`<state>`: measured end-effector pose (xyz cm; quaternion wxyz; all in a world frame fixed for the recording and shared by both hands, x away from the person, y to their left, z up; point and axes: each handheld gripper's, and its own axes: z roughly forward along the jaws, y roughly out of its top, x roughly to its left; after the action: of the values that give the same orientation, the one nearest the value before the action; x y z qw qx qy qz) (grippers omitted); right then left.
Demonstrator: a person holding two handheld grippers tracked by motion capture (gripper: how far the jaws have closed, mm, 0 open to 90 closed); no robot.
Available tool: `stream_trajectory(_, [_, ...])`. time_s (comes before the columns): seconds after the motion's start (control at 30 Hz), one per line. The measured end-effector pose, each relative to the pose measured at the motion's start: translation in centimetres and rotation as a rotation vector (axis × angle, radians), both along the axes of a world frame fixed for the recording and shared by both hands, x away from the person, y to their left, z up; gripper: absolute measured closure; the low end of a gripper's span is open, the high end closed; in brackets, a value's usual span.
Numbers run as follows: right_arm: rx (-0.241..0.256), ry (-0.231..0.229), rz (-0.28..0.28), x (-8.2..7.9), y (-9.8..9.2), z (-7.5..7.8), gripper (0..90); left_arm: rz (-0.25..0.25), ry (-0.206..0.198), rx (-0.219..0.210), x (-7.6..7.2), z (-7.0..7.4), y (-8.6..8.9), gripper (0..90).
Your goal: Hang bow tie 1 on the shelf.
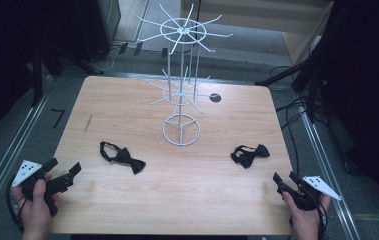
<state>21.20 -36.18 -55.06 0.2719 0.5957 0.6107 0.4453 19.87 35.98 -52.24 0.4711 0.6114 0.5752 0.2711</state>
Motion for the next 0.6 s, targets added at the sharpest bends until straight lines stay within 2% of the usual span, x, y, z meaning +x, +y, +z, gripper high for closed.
stream_trajectory(0.23, [-0.027,0.007,-0.031,0.1,0.6,0.2,34.7,-0.005,0.002,0.021,0.1,0.0,-0.2,7.6])
stream_trajectory(0.33, [-0.021,0.000,-0.022,0.3,1.3,0.6,35.1,-0.004,0.004,0.021,0.0,0.0,-0.3,7.6])
stream_trajectory(0.4, [-0.049,-0.009,0.002,0.6,2.3,1.0,35.4,-0.003,0.002,0.019,0.1,0.0,-0.2,7.7])
stream_trajectory(0.53, [-0.035,-0.012,0.005,0.9,2.9,1.2,35.8,-0.010,0.009,0.021,0.1,0.0,-0.3,7.6])
stream_trajectory(0.57, [-0.010,-0.015,-0.003,1.2,3.1,1.3,35.9,-0.013,0.012,0.022,0.2,0.0,-0.3,7.6])
stream_trajectory(0.6, [-0.005,-0.017,-0.011,1.3,3.3,1.3,36.1,-0.015,0.014,0.026,0.2,0.0,-0.3,7.6])
